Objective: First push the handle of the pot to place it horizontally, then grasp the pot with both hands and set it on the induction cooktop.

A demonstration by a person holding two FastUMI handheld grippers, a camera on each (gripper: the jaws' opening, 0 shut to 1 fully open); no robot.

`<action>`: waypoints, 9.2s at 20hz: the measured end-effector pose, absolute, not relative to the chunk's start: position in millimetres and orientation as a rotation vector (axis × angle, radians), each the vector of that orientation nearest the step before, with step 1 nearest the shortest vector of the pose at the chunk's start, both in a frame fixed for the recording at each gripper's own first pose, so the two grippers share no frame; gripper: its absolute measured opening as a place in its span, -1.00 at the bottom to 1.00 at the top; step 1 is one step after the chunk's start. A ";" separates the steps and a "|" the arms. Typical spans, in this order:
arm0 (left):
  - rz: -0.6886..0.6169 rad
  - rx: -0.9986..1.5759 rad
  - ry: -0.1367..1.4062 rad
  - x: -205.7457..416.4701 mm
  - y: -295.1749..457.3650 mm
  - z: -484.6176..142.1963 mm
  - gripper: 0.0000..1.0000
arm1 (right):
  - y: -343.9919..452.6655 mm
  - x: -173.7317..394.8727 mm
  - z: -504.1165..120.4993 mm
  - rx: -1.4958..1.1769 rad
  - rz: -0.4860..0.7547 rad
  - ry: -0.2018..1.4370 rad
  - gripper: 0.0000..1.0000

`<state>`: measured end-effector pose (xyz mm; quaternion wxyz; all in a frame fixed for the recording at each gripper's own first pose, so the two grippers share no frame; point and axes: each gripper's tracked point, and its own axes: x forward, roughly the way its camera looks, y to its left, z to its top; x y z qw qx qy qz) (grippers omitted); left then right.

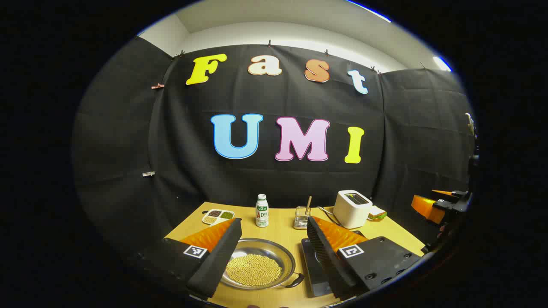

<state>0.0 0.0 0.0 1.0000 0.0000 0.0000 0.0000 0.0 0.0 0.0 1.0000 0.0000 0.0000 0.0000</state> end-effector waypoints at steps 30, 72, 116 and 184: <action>-0.076 0.008 0.055 -11.0 29.1 -54.0 0.92 | 9.0 -26.6 -3.9 0.008 -0.086 -0.018 0.87; -0.280 0.040 0.771 -0.3 3.4 -277.5 -0.90 | 21.6 27.1 -40.0 0.065 0.009 0.121 0.94; -0.283 0.122 0.863 142.7 -89.5 -303.3 -0.89 | -74.6 72.8 -76.1 0.049 -0.017 0.221 0.97; -0.069 -0.110 0.445 222.7 234.2 -244.6 0.91 | 273.5 156.4 -279.5 0.092 0.338 0.712 0.99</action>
